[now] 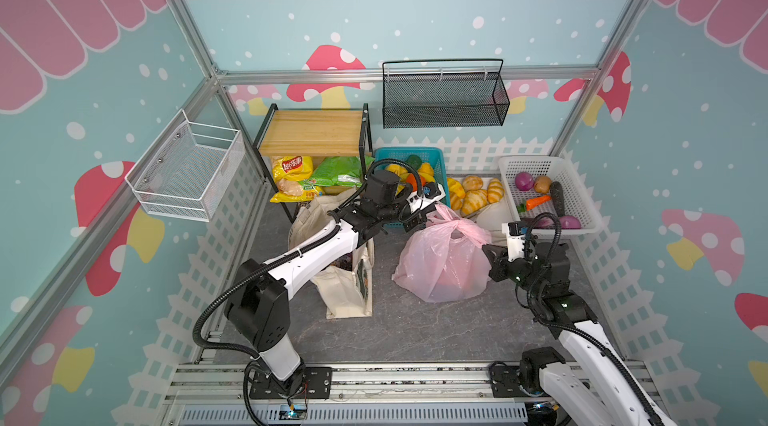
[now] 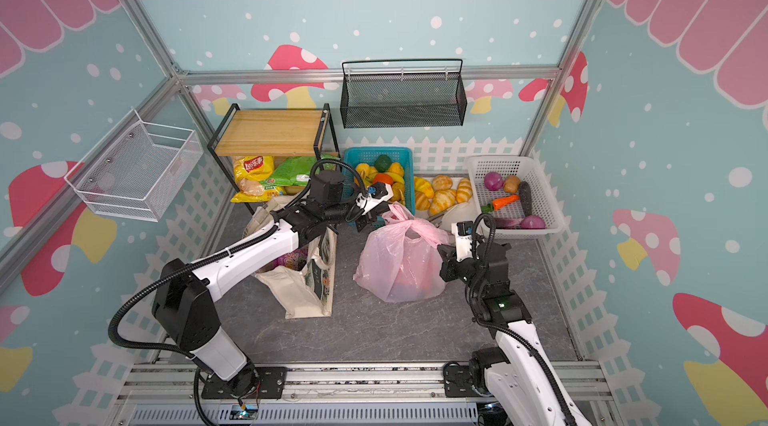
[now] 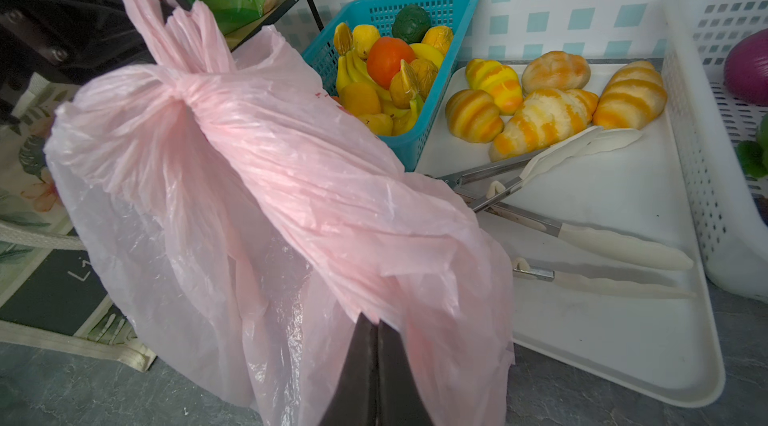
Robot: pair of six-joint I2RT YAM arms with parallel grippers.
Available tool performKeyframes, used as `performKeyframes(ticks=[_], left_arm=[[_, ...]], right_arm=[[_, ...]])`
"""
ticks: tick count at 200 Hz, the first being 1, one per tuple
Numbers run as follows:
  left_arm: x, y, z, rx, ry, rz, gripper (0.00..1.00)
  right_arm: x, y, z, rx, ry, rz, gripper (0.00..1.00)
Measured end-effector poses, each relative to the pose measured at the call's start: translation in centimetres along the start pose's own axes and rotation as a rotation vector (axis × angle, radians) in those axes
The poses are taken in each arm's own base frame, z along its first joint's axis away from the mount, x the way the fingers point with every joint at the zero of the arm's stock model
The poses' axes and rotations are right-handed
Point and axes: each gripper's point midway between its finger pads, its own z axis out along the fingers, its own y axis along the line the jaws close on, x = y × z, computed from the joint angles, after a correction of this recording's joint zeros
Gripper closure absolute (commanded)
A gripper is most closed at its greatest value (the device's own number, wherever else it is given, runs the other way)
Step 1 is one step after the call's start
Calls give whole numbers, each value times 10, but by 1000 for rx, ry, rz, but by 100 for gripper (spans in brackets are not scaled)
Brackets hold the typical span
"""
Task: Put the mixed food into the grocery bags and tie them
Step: 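Keep both grippers holding the knotted pink handles above the bag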
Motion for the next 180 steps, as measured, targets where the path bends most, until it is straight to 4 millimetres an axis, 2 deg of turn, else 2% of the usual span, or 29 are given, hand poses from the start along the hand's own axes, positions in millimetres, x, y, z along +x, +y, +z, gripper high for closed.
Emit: performKeyframes(ticks=[54, 100, 131, 180], left_arm=[[-1, -6, -16, -14, 13, 5, 100], [14, 16, -18, -145, 82, -2, 100], [31, 32, -21, -241, 128, -33, 100], [56, 45, -25, -315, 176, -82, 100]], right_arm=[[6, -3, 0, 10, 25, -2, 100], [11, -4, -2, 12, 43, 8, 100], [12, -6, -3, 19, 48, 14, 100], [14, -14, -1, 47, 56, 27, 100]])
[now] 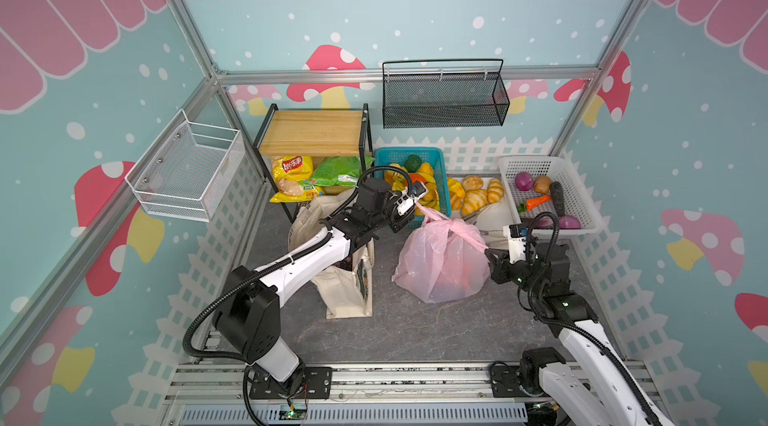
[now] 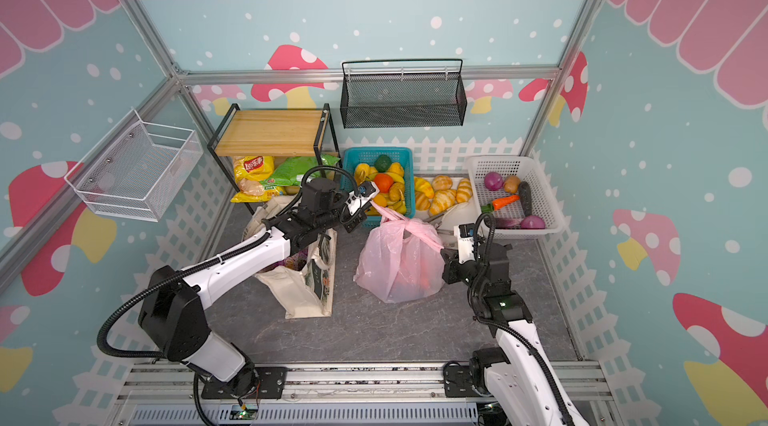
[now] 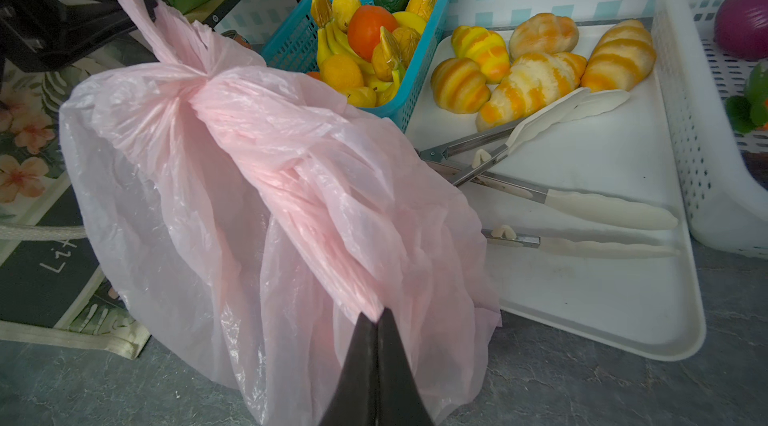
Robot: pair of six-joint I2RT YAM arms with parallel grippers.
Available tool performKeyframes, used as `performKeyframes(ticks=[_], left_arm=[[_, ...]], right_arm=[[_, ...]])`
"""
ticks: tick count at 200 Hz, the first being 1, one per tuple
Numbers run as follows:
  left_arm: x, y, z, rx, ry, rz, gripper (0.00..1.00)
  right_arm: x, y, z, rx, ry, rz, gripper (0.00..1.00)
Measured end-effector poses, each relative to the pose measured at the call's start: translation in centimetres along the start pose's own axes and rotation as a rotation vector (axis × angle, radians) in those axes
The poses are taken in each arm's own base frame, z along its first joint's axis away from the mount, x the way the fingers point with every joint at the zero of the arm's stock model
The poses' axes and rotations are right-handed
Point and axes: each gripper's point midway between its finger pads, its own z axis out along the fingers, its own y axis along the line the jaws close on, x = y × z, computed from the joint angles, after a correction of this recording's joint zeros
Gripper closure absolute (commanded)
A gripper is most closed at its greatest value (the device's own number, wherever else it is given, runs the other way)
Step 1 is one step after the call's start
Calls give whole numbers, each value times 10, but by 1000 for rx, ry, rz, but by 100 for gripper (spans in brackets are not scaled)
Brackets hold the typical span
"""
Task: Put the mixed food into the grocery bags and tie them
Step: 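Keep both grippers holding the knotted pink handles above the bag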
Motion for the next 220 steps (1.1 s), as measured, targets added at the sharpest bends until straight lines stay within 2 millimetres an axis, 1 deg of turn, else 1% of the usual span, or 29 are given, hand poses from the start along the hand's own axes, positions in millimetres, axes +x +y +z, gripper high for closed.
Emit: performKeyframes(ticks=[48, 95, 140, 168, 220], left_arm=[[15, 12, 1, -44, 24, -40, 100], [35, 11, 4, -48, 59, -72, 100], [47, 14, 6, -54, 78, -96, 100], [56, 11, 9, -48, 95, -99, 100], [84, 3, 18, -33, 148, -107, 100]], right_arm=[[-2, -14, 2, 60, -15, 15, 100], [10, -36, 8, 116, -16, 62, 100], [31, -57, 11, 121, -25, 161, 100], [46, -67, 10, 108, -30, 242, 100], [70, -82, 9, 88, -28, 371, 100]])
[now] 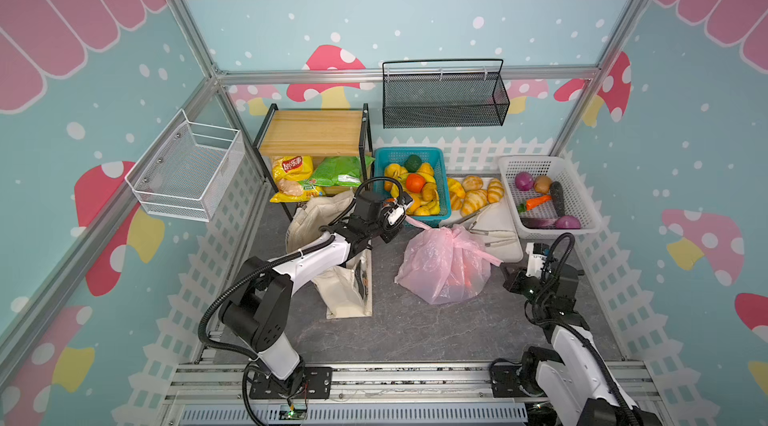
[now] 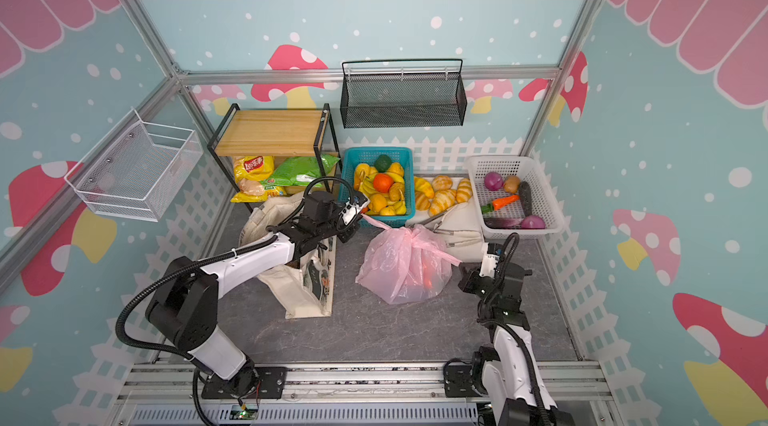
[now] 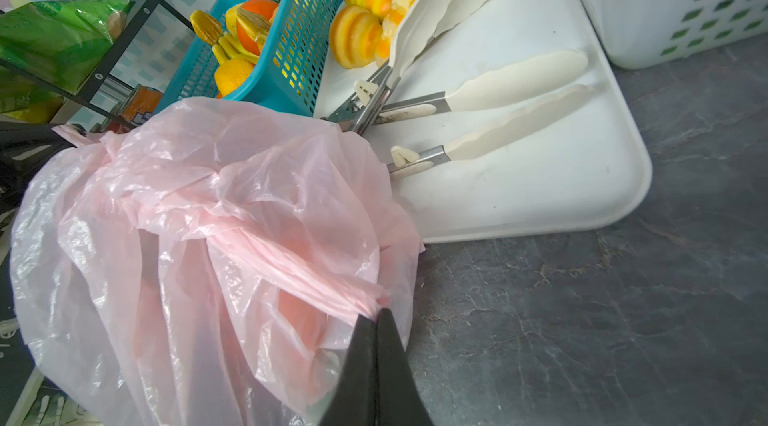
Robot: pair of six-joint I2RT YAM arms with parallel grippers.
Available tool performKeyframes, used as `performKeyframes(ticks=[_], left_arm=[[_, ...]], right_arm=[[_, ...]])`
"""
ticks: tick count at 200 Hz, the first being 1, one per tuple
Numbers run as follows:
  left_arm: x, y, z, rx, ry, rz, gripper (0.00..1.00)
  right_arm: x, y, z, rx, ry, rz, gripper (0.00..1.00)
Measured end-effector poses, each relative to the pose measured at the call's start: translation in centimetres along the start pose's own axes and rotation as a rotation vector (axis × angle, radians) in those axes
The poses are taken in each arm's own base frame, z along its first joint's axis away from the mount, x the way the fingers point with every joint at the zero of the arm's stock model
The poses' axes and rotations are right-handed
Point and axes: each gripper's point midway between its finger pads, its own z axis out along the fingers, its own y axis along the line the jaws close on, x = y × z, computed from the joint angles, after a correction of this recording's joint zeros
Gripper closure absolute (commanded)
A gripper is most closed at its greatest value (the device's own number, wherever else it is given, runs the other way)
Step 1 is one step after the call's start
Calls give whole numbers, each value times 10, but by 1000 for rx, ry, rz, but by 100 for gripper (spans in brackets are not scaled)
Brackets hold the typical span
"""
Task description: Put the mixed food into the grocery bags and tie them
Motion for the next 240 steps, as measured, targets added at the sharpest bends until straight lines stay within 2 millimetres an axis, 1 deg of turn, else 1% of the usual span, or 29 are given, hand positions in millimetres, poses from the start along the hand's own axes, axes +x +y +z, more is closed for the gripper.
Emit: performKeyframes(ticks=[18, 27, 41, 51, 61, 72, 83, 89, 94, 102, 115, 128, 142, 158, 161, 162, 164, 169, 185, 196, 211, 227, 240], left_arm=[[7, 2, 2, -9, 14, -2, 100], [11, 11, 3, -43, 28, -8, 100], [21, 32, 2, -105, 50, -26, 100], [27, 43, 2, -135, 65, -36, 100], [33, 49, 3, -152, 77, -43, 100], [36, 50, 5, -150, 83, -50, 100], [34, 48, 5, -135, 74, -55, 100], [32, 45, 6, -124, 63, -66, 100], [29, 42, 7, -111, 49, -74, 100], [24, 38, 7, -90, 27, -83, 94], [15, 29, 8, -48, -8, -101, 82], [7, 21, 9, -13, -38, -125, 70], [0, 14, 9, 16, -60, -147, 62], [-11, 8, 8, 35, -87, -161, 54], [-13, 7, 8, 36, -91, -167, 52], [-13, 7, 8, 37, -91, -169, 52], [-15, 6, 7, 38, -96, -170, 51], [-18, 5, 6, 41, -105, -179, 48], [-34, 2, -3, 45, -146, -204, 42], [-48, 2, -12, 48, -185, -232, 34], [-71, 5, -30, 51, -252, -284, 32], [-96, 11, -52, 51, -319, -359, 32], [-115, 16, -70, 52, -369, -424, 32]], right_arm=[[6, -8, 0, 4, 2, 40, 100], [10, -18, 0, 37, 1, 69, 100], [21, -34, 0, 83, 16, 123, 100], [29, -38, 1, 98, 34, 147, 100], [33, -41, 1, 107, 43, 163, 100], [33, -41, 1, 106, 41, 165, 100], [29, -39, 1, 94, 28, 154, 100], [27, -36, 0, 84, 19, 143, 96], [23, -33, -1, 73, 8, 131, 91], [16, -28, -3, 54, -13, 107, 84], [-2, -14, -9, 16, -68, 49, 74], [-21, 4, -16, -29, -124, -18, 68], [-39, 29, -23, -92, -169, -96, 62], [-53, 60, -29, -168, -193, -183, 56], [-55, 65, -29, -178, -197, -202, 48], [-55, 68, -30, -185, -197, -211, 48], [-56, 73, -30, -201, -195, -220, 43], [-58, 84, -31, -223, -199, -260, 39], [-61, 119, -31, -310, -190, -353, 31], [-62, 138, -29, -354, -185, -414, 24], [-62, 161, -21, -400, -157, -473, 15], [-58, 180, -7, -430, -116, -526, 13], [-55, 186, 4, -426, -95, -544, 12]])
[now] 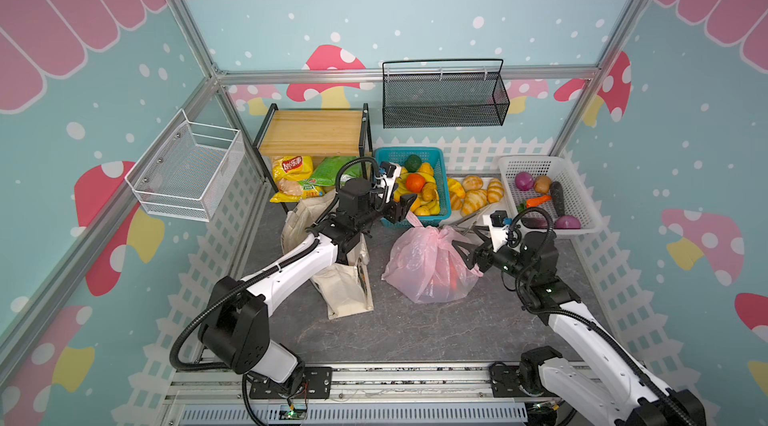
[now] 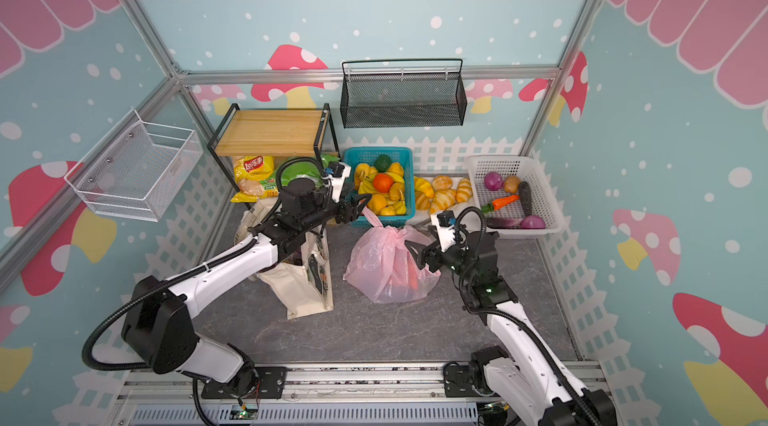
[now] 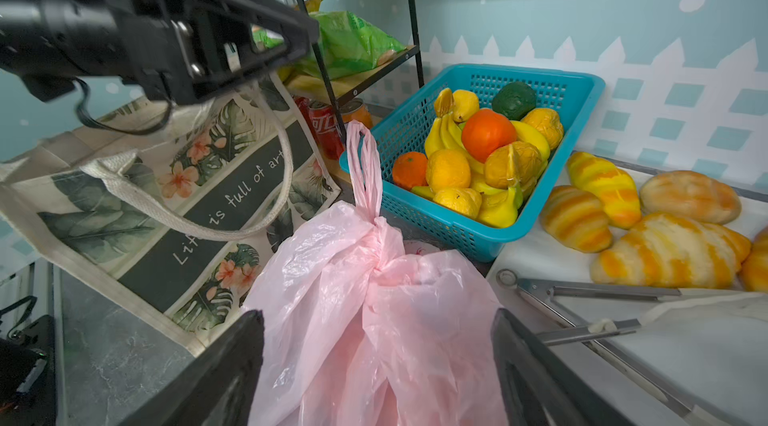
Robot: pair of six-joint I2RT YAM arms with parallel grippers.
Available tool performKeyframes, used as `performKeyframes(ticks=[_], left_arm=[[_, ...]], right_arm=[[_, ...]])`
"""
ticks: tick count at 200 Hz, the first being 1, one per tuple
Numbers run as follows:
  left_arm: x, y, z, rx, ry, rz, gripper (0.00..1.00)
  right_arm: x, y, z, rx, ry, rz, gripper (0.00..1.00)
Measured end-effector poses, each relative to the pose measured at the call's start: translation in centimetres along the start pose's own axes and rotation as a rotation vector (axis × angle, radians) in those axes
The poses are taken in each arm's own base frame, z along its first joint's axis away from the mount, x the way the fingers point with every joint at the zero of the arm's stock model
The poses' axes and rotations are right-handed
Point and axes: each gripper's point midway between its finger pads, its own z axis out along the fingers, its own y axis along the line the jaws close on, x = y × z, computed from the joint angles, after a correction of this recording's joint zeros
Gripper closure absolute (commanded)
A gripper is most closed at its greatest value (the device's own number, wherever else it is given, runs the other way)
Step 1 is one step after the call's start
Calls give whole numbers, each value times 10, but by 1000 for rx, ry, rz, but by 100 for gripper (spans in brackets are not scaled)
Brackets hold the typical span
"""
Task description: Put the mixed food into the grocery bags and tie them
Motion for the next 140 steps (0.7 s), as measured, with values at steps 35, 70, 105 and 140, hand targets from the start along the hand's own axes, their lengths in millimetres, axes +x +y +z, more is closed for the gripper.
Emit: performKeyframes(ticks=[35, 70, 105, 140], left_arm=[[-25, -22, -23, -31, -25, -59, 32], [-2, -31, -41, -136, 90, -74, 31], [-1, -7, -83, -276, 135, -115, 31], [5, 16, -118, -367, 187, -148, 30]], right_arm=[[2, -18, 4, 99, 2, -1, 9], [3, -13, 17, 41, 38, -35, 8], [14, -2, 58, -40, 162, -55, 4], [33, 11, 93, -78, 280, -106, 3]])
